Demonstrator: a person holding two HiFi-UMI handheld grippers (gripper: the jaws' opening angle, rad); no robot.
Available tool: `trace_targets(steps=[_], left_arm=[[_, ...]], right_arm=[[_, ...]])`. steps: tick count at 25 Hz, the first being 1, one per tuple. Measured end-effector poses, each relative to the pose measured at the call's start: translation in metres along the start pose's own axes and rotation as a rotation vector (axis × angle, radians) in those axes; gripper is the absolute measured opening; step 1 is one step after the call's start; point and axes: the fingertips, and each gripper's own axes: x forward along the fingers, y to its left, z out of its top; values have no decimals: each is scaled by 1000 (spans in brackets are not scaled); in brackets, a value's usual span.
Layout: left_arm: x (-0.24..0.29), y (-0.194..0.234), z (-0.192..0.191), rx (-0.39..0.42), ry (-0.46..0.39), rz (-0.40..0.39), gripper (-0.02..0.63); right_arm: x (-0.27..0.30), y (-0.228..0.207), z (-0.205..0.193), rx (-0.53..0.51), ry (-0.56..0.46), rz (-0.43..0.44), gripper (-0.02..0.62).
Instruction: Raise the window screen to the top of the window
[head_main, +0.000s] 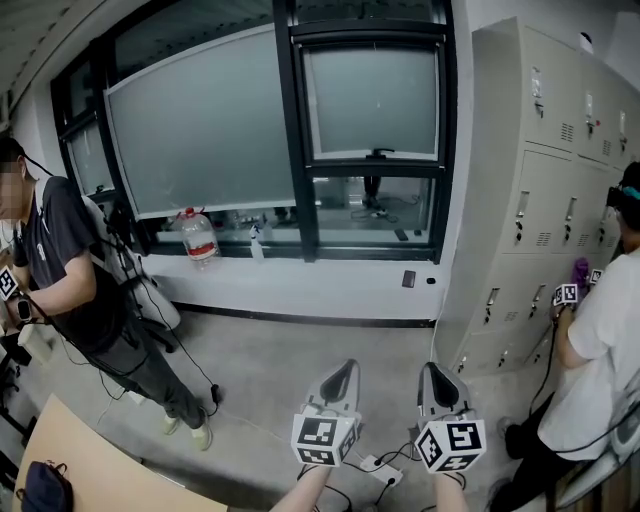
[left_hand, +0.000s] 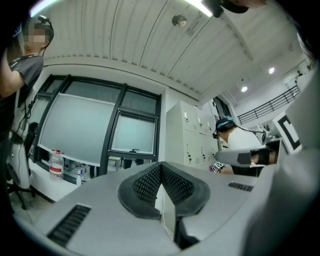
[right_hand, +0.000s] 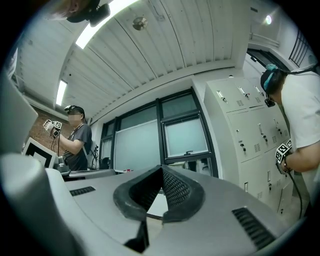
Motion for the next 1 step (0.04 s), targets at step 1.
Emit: trace_targets(steps=[1], left_arm=[[-2,0,2,0,-2,-1,3]], right_arm=[[-2,1,1,3,0,-2,6]])
